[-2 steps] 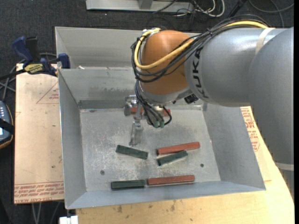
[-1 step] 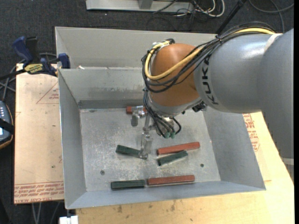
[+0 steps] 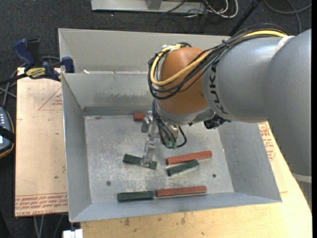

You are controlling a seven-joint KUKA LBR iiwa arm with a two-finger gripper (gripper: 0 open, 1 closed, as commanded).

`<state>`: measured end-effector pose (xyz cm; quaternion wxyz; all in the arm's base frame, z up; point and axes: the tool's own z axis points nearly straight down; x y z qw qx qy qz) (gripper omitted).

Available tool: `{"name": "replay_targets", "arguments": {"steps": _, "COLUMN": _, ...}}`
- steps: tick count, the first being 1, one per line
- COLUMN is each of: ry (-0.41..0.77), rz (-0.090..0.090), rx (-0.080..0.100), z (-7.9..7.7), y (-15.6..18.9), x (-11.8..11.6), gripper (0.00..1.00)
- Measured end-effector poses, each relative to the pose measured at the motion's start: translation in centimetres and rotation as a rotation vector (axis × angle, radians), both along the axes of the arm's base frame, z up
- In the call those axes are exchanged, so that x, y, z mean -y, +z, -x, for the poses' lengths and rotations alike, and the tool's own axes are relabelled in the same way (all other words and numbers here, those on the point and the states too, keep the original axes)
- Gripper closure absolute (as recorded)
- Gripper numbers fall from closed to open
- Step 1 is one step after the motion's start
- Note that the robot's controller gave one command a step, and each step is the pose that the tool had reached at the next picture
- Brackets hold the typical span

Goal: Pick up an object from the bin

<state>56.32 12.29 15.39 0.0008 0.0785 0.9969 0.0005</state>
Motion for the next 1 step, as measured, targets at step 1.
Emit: {"name": "replay_targets", "arguments": {"steps": 1, "ry": -0.024, "rz": 0.000, "rx": 0.000, "z": 0.95, "y": -4.60, "x": -0.46, "gripper": 0.00}}
